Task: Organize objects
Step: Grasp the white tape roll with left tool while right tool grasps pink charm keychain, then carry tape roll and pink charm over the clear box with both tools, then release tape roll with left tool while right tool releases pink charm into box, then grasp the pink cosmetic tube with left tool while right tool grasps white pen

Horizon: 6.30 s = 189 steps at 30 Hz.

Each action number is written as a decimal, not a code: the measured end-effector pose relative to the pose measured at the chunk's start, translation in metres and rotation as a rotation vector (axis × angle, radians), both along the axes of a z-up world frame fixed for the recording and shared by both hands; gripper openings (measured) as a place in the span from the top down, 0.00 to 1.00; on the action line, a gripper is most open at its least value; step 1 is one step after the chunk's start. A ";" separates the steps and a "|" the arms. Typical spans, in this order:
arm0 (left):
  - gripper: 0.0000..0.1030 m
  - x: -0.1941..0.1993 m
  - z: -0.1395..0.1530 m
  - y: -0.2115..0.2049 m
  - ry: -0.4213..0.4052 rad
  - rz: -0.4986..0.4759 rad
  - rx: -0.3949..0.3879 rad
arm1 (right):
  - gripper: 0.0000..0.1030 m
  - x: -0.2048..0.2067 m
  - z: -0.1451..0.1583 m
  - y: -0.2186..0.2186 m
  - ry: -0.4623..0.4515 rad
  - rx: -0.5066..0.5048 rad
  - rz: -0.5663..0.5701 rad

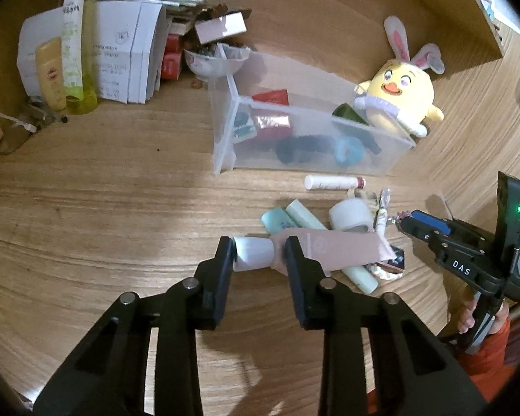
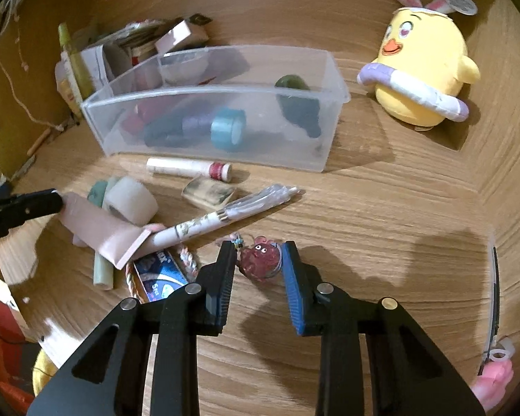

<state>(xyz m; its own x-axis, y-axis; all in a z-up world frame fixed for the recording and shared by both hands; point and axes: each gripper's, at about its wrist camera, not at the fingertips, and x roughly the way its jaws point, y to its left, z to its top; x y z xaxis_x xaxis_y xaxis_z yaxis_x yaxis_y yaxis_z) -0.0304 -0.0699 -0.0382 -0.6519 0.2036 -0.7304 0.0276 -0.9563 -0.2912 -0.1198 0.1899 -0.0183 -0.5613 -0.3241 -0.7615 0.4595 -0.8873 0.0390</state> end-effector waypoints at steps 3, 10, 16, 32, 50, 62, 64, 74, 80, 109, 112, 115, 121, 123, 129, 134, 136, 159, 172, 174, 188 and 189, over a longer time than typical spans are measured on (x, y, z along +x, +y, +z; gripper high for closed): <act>0.72 -0.001 0.007 0.002 0.021 0.001 -0.008 | 0.75 0.000 0.009 0.006 0.024 -0.012 -0.015; 0.99 -0.003 0.024 0.009 0.055 -0.035 -0.015 | 0.75 -0.002 0.026 0.018 0.069 -0.036 -0.043; 0.97 -0.009 0.025 0.019 0.031 -0.067 -0.030 | 0.75 -0.003 0.032 0.023 0.088 -0.051 -0.048; 0.39 -0.043 0.014 0.081 -0.023 -0.259 -0.165 | 0.75 -0.005 0.030 0.033 0.073 -0.076 -0.061; 0.62 -0.073 0.011 0.101 0.001 -0.268 -0.162 | 0.75 -0.019 0.054 0.026 0.125 -0.129 -0.027; 0.62 -0.080 0.061 0.083 0.145 -0.178 -0.147 | 0.75 -0.033 0.086 0.007 0.195 -0.180 0.024; 0.62 -0.083 0.069 0.077 0.168 -0.159 -0.139 | 0.75 -0.034 0.090 0.005 0.208 -0.181 0.031; 0.62 -0.099 0.087 0.057 0.211 -0.091 -0.110 | 0.75 -0.047 0.108 -0.012 0.268 -0.169 0.057; 0.62 -0.113 0.084 0.052 0.198 -0.076 -0.104 | 0.75 -0.063 0.109 -0.019 0.269 -0.149 0.049; 0.62 -0.166 0.028 0.070 0.037 -0.118 -0.107 | 0.75 -0.114 0.044 -0.033 0.100 -0.051 0.044; 0.55 -0.165 0.029 0.070 0.038 -0.116 -0.110 | 0.75 -0.114 0.043 -0.036 0.103 -0.044 0.047; 0.45 -0.163 0.031 0.068 0.053 -0.100 -0.105 | 0.75 -0.114 0.043 -0.036 0.106 -0.043 0.046; 0.44 -0.153 0.041 0.067 0.074 -0.105 -0.099 | 0.73 -0.113 0.044 -0.037 0.112 -0.022 0.035; 0.42 -0.148 0.045 0.067 0.081 -0.106 -0.102 | 0.66 -0.112 0.044 -0.037 0.116 -0.013 0.032; 0.33 -0.127 0.055 0.066 0.119 -0.091 -0.148 | 0.54 -0.105 0.049 -0.037 0.136 -0.009 0.035; 0.21 -0.111 0.057 0.059 0.127 -0.075 -0.173 | 0.44 -0.097 0.055 -0.035 0.169 0.009 0.021; 0.20 -0.105 0.057 0.057 0.131 -0.066 -0.182 | 0.39 -0.093 0.057 -0.034 0.183 0.017 0.013; 0.12 -0.036 0.020 0.028 0.038 -0.066 -0.169 | 0.33 -0.047 0.040 0.006 0.101 -0.003 -0.049; 0.11 -0.028 -0.015 0.048 -0.047 -0.207 -0.132 | 0.33 -0.029 -0.003 -0.021 -0.106 -0.069 0.016; 0.11 -0.027 -0.016 0.051 -0.048 -0.226 -0.127 | 0.33 -0.026 -0.007 -0.024 -0.120 -0.071 0.022; 0.11 -0.006 -0.023 0.047 -0.068 -0.266 -0.115 | 0.71 -0.022 -0.005 -0.032 -0.091 -0.085 0.041; 0.11 -0.005 -0.023 0.047 -0.065 -0.265 -0.115 | 0.71 -0.022 -0.005 -0.032 -0.092 -0.088 0.039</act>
